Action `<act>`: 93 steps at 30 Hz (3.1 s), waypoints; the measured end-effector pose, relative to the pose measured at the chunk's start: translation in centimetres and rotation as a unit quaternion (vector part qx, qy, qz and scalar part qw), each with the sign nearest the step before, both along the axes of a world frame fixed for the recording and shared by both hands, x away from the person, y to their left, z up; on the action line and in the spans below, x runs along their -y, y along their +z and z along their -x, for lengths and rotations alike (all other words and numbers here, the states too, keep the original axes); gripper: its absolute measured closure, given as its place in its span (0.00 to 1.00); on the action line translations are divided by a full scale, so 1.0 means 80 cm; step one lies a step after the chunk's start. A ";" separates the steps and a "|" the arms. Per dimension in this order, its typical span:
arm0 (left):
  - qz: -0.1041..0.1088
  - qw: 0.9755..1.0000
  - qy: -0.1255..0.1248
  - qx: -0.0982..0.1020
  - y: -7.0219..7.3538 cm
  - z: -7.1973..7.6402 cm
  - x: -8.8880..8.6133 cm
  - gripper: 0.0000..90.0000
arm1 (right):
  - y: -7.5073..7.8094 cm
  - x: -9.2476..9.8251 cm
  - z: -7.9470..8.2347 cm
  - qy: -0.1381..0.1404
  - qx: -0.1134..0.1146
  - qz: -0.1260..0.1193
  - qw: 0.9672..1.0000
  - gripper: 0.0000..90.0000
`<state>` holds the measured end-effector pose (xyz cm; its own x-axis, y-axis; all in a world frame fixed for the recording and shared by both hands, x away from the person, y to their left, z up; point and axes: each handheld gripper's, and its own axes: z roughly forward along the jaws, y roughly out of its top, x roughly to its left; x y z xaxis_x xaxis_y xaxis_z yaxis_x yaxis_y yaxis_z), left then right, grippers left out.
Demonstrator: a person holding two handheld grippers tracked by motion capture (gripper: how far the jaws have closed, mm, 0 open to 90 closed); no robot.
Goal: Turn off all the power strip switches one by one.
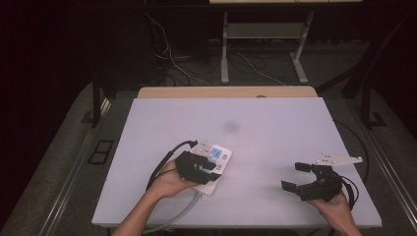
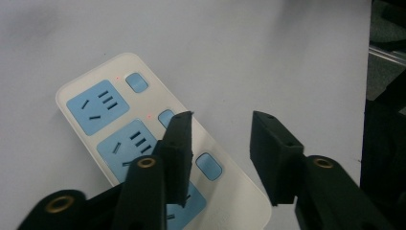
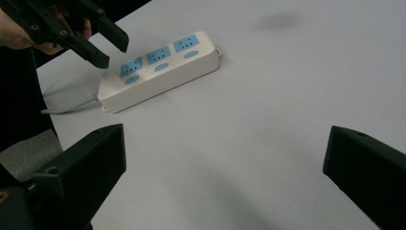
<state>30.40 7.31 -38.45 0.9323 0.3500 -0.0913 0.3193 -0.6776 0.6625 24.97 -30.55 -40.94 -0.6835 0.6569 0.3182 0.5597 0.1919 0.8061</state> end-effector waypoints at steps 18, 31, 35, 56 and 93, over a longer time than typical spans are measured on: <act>-0.033 0.999 -0.001 -0.027 -0.018 -0.010 0.007 0.99 | -0.001 0.000 0.000 0.001 -0.001 0.003 1.000 0.01; -0.040 0.999 -0.002 -0.037 -0.027 -0.012 0.010 0.99 | -0.002 0.001 0.000 0.003 -0.002 0.003 1.000 0.01; -0.041 0.999 -0.003 -0.036 -0.027 -0.012 0.008 0.99 | -0.002 0.001 -0.001 0.002 -0.002 0.002 1.000 0.01; -0.016 0.998 0.000 -0.068 -0.033 -0.020 0.001 0.99 | -0.002 0.000 0.001 0.001 0.003 0.010 1.000 0.01; 0.025 0.999 0.003 -0.046 -0.013 -0.017 -0.009 0.99 | -0.002 0.003 0.000 -0.002 0.004 0.011 1.000 0.01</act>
<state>31.72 8.04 -39.45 0.9170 0.3483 -0.1944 0.3845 -0.6420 0.6634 25.00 -30.77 -41.13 -0.6827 0.6673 0.2979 0.5545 0.2075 0.8059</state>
